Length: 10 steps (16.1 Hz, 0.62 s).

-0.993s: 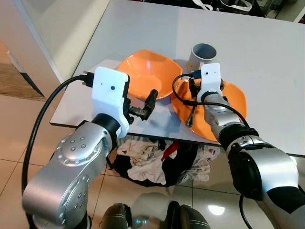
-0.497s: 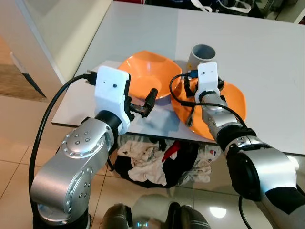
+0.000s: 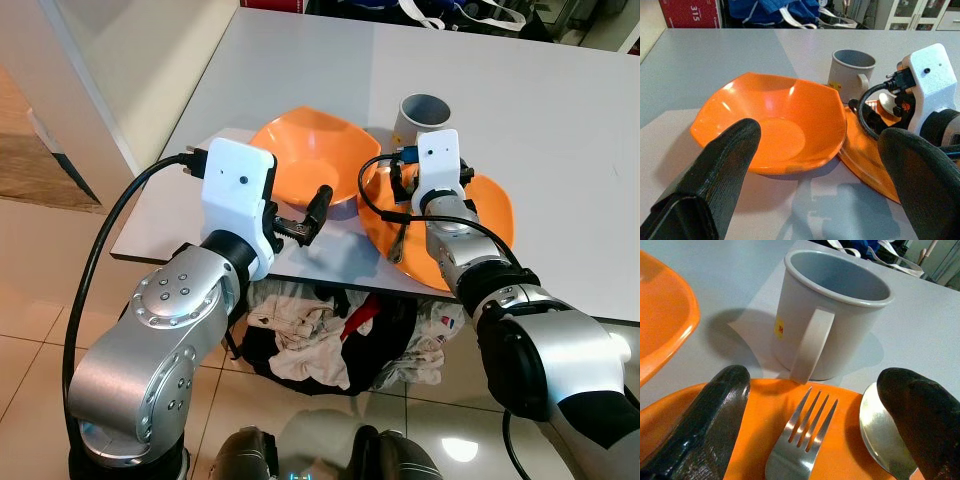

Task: Setting the table

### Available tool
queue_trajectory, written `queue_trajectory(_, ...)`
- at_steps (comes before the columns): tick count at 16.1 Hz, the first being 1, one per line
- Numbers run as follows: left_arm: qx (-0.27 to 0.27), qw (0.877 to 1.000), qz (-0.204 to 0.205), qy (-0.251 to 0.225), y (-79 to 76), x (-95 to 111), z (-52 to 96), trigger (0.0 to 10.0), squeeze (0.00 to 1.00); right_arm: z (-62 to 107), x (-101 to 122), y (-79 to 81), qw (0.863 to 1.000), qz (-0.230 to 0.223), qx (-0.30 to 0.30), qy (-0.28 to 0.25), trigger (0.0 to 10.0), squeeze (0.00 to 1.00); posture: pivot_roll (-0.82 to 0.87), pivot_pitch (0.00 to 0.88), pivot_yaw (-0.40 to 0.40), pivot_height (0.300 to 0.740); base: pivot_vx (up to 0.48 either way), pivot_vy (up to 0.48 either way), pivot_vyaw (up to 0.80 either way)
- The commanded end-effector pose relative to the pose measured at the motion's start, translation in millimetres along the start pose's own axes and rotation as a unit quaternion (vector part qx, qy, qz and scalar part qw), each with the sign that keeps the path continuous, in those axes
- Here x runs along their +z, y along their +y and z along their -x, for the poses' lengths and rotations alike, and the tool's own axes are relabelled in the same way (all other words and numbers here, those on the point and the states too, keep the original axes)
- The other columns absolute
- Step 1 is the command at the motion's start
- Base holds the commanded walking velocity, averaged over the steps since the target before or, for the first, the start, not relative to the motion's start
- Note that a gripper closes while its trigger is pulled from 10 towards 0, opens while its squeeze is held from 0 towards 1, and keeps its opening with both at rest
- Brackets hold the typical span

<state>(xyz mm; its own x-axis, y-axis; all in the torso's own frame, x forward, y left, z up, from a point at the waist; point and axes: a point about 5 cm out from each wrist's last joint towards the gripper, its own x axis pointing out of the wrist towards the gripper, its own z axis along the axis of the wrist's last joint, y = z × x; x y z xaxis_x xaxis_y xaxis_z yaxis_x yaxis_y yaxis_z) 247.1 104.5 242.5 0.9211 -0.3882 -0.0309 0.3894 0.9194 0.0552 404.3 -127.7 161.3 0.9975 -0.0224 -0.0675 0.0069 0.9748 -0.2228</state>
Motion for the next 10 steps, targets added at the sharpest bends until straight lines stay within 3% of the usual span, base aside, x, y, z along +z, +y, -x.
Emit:
queue_trajectory(1,-0.009,1.0,-0.001,-0.003,-2.5,0.3,-0.6,10.0,0.0,0.2,-1.0,-0.4,1.0,-0.005,0.0,0.001,10.0,0.0,0.22,0.114,-0.015,0.74,0.0,0.0,0.0)
queue_trajectory(2,-0.009,1.0,0.0,-0.004,-2.3,0.2,-1.3,10.0,0.0,0.2,1.1,3.7,1.0,-0.025,0.018,-0.003,10.0,0.0,0.22,0.112,-0.016,0.74,0.0,0.0,0.0)
queue_trajectory(10,-0.012,1.0,0.001,-0.012,-1.4,-0.4,-6.4,10.0,0.0,-0.9,9.7,-4.0,0.999,-0.02,-0.002,-0.037,10.0,0.0,0.18,0.083,-0.013,0.74,0.0,0.0,0.0)
